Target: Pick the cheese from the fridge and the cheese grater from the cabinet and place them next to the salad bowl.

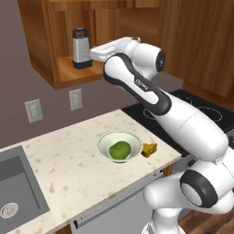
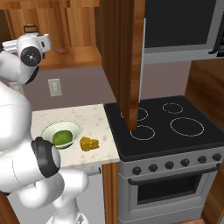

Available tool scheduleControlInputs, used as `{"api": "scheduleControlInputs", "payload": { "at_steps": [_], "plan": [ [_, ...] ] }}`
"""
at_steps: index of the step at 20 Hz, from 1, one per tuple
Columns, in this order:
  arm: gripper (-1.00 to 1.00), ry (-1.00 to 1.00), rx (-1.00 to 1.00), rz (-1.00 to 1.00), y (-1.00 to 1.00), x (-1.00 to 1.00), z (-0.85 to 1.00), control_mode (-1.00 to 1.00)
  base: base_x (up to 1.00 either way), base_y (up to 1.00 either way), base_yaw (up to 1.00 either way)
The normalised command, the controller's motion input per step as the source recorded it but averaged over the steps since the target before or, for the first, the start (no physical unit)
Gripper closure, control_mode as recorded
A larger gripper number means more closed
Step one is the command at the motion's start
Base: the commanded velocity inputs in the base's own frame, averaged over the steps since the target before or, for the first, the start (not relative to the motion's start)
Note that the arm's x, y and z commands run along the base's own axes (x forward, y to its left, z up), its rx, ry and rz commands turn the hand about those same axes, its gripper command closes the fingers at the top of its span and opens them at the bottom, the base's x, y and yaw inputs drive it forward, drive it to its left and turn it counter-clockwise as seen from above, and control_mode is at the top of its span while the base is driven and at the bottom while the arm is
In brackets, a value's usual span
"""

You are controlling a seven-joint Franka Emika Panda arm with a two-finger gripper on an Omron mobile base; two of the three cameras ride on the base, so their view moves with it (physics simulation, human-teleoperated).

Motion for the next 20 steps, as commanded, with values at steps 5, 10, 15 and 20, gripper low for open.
{"api": "scheduleControlInputs", "payload": {
  "at_steps": [5, 10, 15, 20],
  "plan": [
    [-1.0, 0.0, 0.0, 0.0, 0.0, 0.32, 0.0, -1.0, 0.0, 0.0, 0.0],
    [-1.0, 0.0, 0.0, 0.0, 0.02, 0.24, 0.0, -1.0, 0.0, 0.0, 0.0],
    [-1.0, 0.0, 0.0, 0.0, 0.1, 0.23, 0.0, -1.0, 0.0, 0.0, 0.0],
    [-1.0, 0.0, 0.0, 0.0, 0.12, 0.03, 0.0, -1.0, 0.0, 0.0, 0.0]
  ]
}}
